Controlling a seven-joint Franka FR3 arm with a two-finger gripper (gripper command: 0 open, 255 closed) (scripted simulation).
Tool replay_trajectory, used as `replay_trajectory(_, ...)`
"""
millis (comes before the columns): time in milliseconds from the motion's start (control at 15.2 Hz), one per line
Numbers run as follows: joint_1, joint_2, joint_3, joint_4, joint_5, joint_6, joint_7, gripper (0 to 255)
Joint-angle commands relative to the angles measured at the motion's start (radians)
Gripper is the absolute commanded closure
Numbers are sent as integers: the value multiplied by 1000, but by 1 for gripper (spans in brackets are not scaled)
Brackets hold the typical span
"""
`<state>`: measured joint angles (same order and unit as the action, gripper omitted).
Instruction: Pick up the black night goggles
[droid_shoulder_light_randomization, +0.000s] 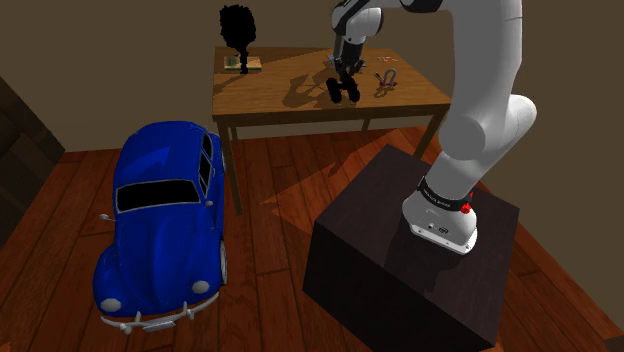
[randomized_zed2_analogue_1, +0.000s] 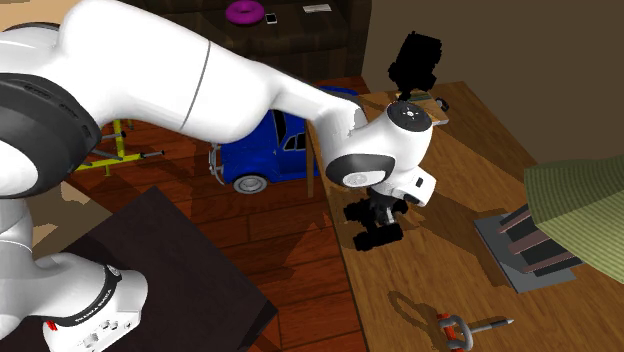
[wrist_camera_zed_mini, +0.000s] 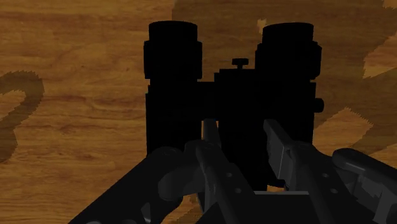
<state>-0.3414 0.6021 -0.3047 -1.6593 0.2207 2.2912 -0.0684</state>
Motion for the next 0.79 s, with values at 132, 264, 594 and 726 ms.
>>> replay_trajectory(132, 5, -29, -8, 10, -11, -37, 7, 255)
replay_trajectory(264, 7, -43, -11, 16, -16, -57, 10, 255)
replay_trajectory(594, 12, -75, -19, 35, -29, -108, 18, 255)
replay_trajectory(726, 12, -76, -20, 36, -29, -109, 19, 255)
